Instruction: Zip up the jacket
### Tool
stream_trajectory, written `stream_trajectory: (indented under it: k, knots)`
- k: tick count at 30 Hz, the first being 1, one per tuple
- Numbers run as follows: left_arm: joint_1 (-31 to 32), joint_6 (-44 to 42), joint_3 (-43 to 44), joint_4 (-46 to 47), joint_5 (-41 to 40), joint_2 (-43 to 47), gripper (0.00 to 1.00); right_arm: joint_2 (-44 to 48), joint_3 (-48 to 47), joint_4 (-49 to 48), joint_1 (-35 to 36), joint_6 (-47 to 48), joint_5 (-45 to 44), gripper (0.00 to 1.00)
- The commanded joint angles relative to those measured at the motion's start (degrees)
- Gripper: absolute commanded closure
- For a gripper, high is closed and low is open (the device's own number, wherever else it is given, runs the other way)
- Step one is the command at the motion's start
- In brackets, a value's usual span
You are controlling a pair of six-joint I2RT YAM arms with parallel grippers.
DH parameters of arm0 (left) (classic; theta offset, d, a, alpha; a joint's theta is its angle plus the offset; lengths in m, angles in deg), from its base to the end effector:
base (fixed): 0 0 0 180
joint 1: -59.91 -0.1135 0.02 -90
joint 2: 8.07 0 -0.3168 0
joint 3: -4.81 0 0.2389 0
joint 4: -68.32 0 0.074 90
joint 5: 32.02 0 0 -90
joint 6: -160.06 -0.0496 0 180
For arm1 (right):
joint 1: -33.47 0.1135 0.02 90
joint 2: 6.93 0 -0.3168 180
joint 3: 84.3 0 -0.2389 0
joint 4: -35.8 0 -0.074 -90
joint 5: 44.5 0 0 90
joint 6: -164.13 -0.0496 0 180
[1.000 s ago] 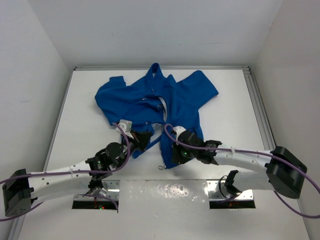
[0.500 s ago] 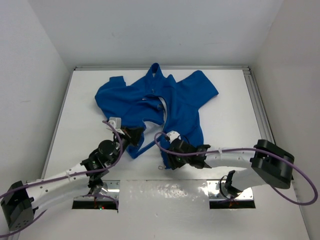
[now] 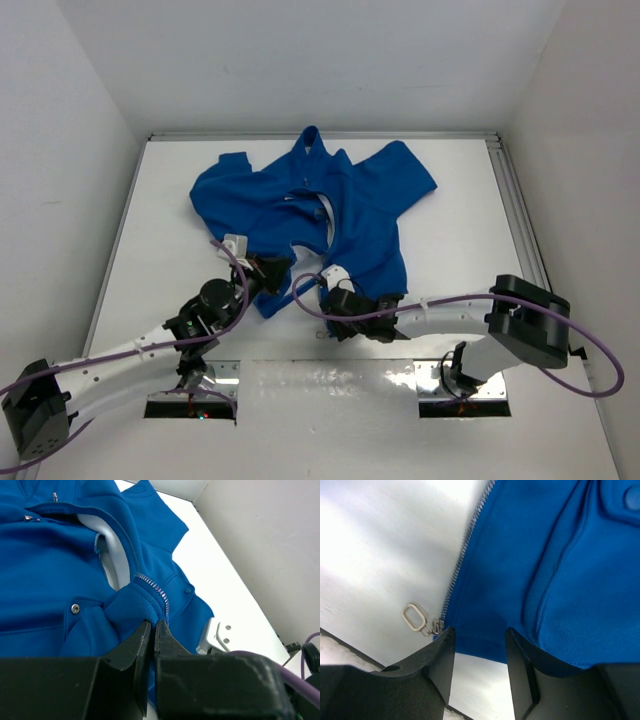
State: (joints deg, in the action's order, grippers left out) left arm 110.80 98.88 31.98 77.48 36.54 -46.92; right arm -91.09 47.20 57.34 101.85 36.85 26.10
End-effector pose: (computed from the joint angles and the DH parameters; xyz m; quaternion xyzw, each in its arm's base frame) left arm 0.0944 -0.0873 0.2586 0.0096 0.7214 -0.3322 0.6076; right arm 0.1064 0.2238 0.1879 -0.2077 0.9237 0.1241 0.2969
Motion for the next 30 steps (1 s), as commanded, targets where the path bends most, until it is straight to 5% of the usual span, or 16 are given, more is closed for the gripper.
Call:
stream_trajectory:
  k: [1, 30]
  knots:
    - [-0.5, 0.6, 0.3, 1.2, -0.5, 0.5, 1.0, 0.1, -3.0, 0.6, 0.6, 0.4, -3.7, 0.56]
    - [-0.9, 0.5, 0.7, 1.4, 0.0, -0.9, 1.0, -4.3, -1.5, 1.0, 0.6, -4.8, 2.5, 0.56]
